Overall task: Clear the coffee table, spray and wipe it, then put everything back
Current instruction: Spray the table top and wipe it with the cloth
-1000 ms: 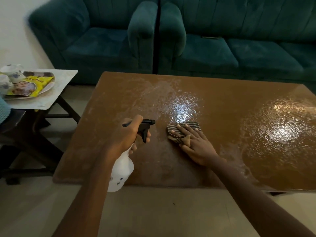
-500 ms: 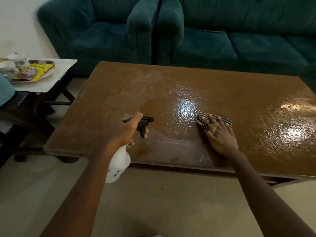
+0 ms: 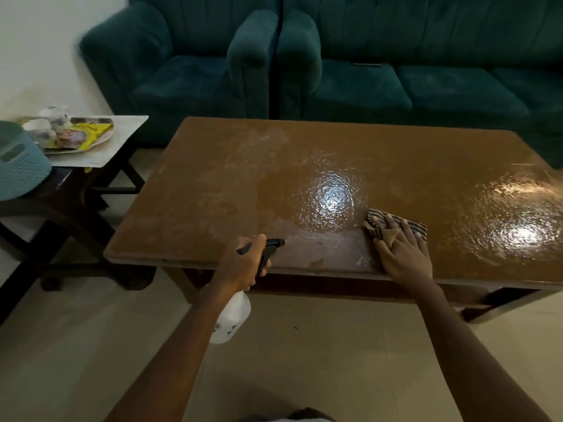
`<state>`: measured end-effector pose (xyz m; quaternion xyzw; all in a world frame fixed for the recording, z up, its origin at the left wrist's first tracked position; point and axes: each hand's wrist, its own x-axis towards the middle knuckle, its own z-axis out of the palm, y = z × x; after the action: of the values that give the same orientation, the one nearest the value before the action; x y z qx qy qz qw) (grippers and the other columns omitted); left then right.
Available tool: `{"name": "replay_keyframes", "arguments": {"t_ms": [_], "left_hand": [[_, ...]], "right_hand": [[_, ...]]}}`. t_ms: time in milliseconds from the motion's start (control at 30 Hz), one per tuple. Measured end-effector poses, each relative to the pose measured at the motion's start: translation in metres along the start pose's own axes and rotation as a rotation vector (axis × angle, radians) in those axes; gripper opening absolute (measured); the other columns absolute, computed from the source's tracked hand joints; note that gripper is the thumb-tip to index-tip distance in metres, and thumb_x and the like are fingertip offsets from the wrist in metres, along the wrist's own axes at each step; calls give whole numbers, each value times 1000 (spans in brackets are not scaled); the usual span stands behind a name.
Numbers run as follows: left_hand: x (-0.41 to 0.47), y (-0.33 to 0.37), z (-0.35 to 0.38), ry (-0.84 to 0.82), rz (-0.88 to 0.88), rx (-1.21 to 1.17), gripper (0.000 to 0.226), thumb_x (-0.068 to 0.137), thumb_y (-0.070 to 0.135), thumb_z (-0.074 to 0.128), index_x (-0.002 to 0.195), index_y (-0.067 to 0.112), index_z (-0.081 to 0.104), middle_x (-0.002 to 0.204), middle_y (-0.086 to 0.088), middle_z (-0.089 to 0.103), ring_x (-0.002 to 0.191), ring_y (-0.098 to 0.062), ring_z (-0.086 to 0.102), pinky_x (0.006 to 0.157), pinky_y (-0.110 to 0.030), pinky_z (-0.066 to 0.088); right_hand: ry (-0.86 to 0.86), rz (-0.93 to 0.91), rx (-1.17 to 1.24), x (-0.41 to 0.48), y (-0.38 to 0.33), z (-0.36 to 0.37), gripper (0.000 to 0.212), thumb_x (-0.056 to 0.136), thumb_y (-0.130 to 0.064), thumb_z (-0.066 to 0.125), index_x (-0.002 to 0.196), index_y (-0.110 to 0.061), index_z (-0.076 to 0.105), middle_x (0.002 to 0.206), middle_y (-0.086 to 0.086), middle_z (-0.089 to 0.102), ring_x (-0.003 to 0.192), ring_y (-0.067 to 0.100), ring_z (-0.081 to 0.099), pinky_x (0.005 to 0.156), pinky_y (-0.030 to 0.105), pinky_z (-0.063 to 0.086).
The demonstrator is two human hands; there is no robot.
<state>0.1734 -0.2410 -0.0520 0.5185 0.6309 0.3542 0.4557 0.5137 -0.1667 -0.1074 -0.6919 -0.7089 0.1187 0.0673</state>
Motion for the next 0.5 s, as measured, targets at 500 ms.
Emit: {"name": "replay_keyframes", "arguments": {"t_ms": [500], "left_hand": [[-11,-30,-26,76,76,-87,61,100,43,40,69,0,70,60,-17,67,32,-20,42,36,-25,35]], "right_hand": [[8,141,21,5,-43,13,61,98,-55,22,155,-35,24,166,-11,1,151,16,-9,120,41,-4]]}}
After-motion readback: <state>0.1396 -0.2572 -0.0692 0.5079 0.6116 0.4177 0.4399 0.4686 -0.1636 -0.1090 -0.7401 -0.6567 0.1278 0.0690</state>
